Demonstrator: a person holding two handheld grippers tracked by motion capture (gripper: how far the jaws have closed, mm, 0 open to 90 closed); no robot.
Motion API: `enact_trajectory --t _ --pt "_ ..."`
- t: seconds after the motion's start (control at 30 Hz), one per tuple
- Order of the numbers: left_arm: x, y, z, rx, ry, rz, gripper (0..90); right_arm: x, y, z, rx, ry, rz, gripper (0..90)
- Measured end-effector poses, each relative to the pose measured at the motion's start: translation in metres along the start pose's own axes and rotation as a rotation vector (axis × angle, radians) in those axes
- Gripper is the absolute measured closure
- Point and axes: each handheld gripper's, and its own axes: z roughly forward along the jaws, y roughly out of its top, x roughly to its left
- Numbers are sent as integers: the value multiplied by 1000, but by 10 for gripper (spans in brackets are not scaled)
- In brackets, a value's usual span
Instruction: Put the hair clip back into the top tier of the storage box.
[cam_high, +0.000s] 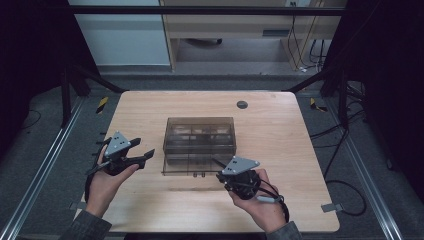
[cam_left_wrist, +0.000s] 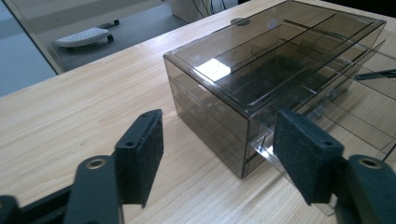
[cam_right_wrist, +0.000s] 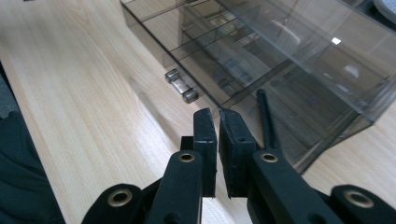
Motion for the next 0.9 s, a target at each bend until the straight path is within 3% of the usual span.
enact_trajectory --t 0.13,0.43,0.77,0.9 --pt "-6 10 1 10 -11 18 447 5 -5 6 4 16 -3 854" --pt "-18 32 5 9 18 38 575 12 -14 18 5 33 7 855" --pt "-39 41 16 -7 74 53 692 16 -24 28 11 25 18 852" --pt "-45 43 18 -34 109 39 737 17 -29 32 13 26 20 853"
